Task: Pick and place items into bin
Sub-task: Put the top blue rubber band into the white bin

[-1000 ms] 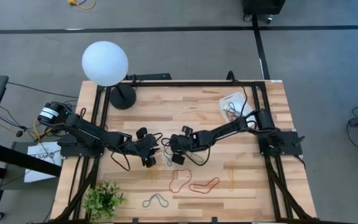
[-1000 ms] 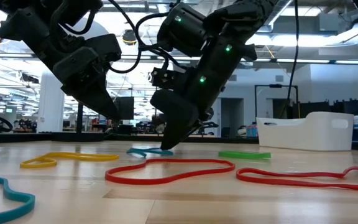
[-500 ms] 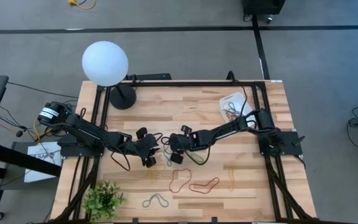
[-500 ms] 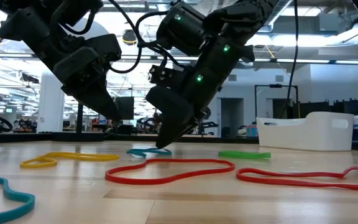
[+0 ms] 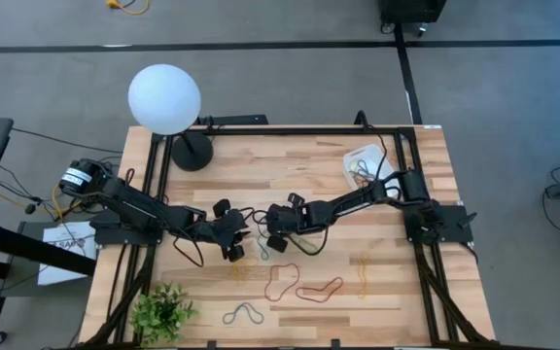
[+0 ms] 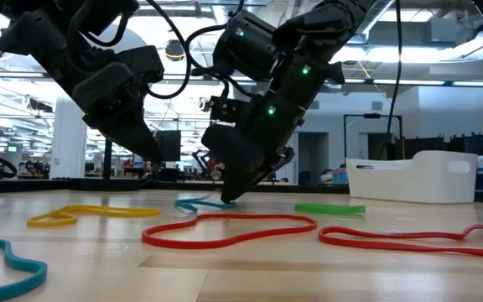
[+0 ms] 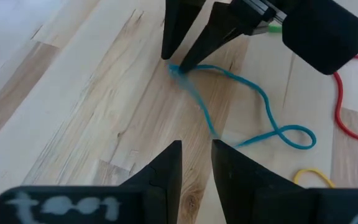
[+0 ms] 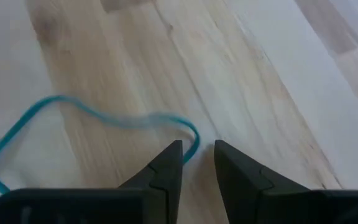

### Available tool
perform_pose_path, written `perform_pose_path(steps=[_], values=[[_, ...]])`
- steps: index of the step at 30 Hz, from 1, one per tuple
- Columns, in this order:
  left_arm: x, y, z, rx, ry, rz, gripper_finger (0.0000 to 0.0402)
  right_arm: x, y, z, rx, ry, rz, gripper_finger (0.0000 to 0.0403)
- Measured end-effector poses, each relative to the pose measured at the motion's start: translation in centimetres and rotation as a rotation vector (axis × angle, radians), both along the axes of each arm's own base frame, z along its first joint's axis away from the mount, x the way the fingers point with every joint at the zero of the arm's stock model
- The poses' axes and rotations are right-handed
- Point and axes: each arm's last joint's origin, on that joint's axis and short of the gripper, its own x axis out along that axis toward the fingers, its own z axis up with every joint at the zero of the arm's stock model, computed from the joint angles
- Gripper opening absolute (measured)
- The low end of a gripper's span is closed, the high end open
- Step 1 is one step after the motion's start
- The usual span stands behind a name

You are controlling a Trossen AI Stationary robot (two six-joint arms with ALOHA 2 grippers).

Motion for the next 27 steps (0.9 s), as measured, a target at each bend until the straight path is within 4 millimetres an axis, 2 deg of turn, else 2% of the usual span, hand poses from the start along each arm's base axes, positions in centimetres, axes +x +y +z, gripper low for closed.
perform_pose_path(steps=[15, 27], values=[[0.01, 0.0, 0.01, 0.0, -0.001, 0.0, 0.0077, 0.7, 0.2, 0.26, 0.087, -0.069, 0.067, 0.0087], [0.01, 0.0, 0.01, 0.0, 0.0, 0.0, 0.0077, 0.43, -0.06, 0.1, 0.05, -0.041, 0.031, 0.0087]])
